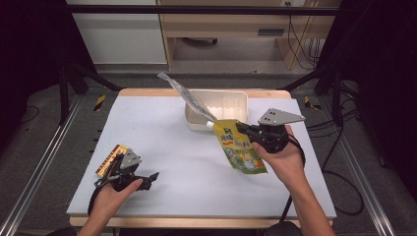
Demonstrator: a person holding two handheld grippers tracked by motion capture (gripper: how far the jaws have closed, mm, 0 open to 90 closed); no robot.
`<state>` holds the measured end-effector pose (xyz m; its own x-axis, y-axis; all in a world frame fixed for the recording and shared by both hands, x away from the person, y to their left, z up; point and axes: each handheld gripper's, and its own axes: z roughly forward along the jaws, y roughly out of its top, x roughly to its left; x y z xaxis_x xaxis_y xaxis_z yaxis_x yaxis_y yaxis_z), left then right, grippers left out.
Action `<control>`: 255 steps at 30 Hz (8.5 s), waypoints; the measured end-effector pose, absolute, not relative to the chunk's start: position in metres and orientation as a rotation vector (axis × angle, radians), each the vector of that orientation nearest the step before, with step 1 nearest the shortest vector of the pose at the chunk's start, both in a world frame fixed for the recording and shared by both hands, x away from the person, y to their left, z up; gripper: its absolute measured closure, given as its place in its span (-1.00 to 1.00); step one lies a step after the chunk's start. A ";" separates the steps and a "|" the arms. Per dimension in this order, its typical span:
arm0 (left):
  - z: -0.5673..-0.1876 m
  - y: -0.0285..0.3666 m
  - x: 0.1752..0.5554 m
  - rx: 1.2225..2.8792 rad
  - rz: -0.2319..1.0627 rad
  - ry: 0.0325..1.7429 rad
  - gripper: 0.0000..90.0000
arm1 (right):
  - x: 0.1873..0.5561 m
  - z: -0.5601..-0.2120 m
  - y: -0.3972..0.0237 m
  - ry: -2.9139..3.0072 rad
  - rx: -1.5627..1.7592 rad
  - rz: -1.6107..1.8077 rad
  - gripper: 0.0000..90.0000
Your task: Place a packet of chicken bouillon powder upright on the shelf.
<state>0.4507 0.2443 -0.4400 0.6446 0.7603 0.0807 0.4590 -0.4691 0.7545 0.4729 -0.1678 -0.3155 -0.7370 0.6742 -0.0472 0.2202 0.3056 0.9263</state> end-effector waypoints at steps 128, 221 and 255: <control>-0.339 0.182 0.482 2.264 0.510 0.560 -0.81 | 0.489 -0.292 -0.129 2.629 0.677 0.975 1.00; -0.451 0.204 0.458 2.165 0.604 0.805 -0.83 | 0.664 -0.251 -0.131 1.949 1.663 0.802 1.00; -0.453 0.197 0.457 2.204 0.605 0.770 -0.83 | 0.661 -0.280 -0.101 1.887 1.669 1.034 1.00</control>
<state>0.4565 0.1969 -0.4535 0.7121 0.6767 0.1867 0.3423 -0.5669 0.7493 0.6615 -0.1013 -0.2804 -0.1949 0.9671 0.1638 0.6581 0.0051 0.7529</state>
